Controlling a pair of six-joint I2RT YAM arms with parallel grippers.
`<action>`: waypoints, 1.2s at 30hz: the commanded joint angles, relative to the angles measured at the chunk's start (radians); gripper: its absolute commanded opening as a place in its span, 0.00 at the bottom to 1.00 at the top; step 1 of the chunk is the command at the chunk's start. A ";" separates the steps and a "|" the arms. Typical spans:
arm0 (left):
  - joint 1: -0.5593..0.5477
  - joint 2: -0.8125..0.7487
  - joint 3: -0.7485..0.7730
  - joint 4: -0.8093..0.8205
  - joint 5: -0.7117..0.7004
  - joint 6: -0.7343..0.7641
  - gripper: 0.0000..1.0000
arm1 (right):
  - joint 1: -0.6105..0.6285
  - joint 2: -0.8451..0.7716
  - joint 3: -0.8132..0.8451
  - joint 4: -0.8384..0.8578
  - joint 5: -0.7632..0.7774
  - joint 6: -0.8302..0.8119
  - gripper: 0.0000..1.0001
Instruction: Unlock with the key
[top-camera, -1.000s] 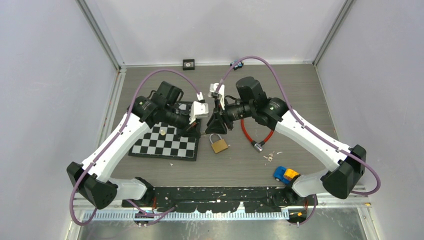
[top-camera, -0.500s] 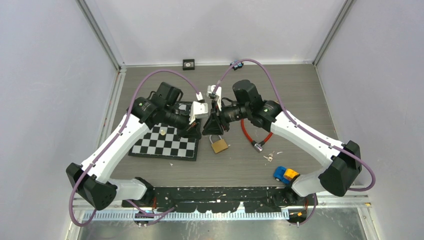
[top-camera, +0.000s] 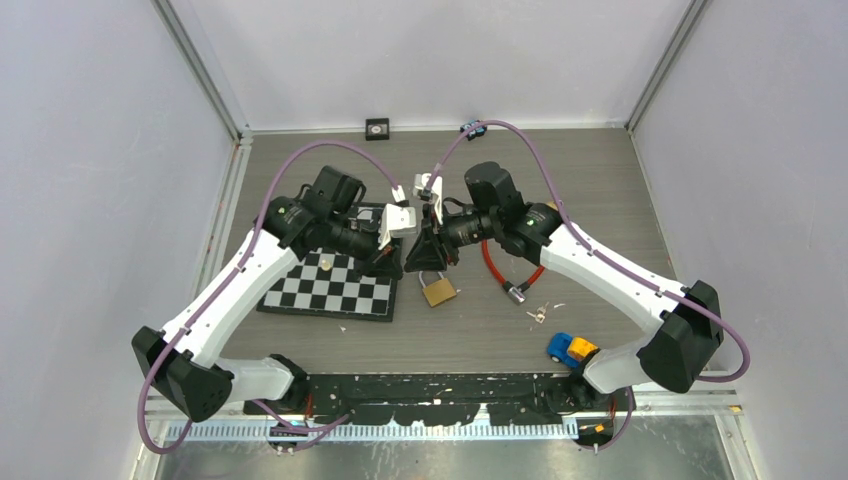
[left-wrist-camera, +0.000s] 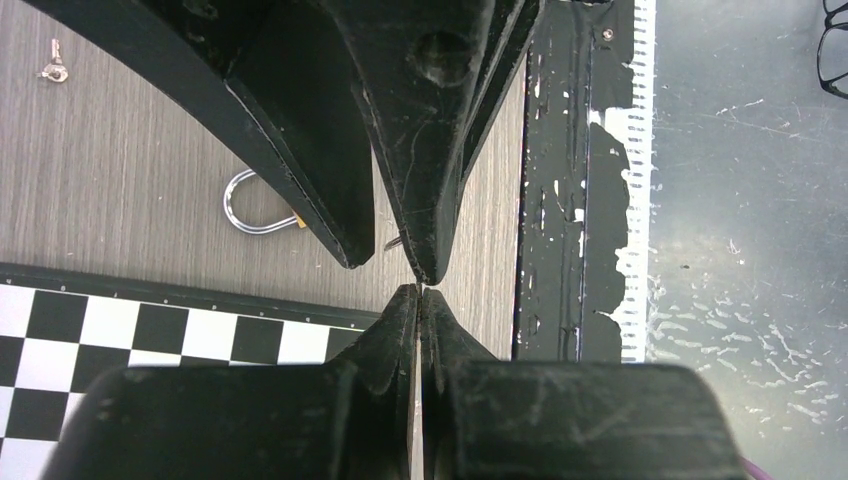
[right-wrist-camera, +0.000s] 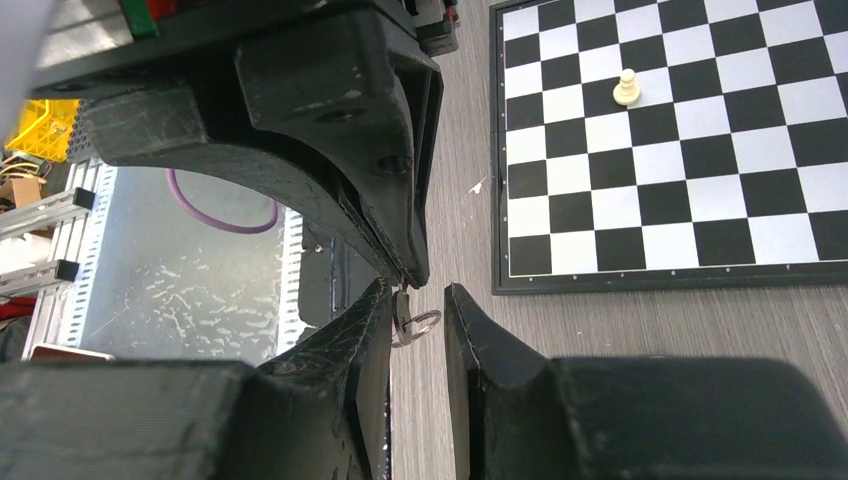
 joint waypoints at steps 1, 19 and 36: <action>-0.004 -0.033 -0.002 0.030 0.028 -0.016 0.00 | 0.000 -0.023 -0.006 0.010 -0.009 -0.032 0.30; -0.002 -0.040 -0.017 0.047 0.014 -0.030 0.00 | 0.000 -0.040 -0.015 -0.026 0.004 -0.073 0.20; 0.000 -0.035 -0.022 0.063 0.010 -0.046 0.00 | 0.000 -0.045 -0.002 -0.056 0.049 -0.086 0.01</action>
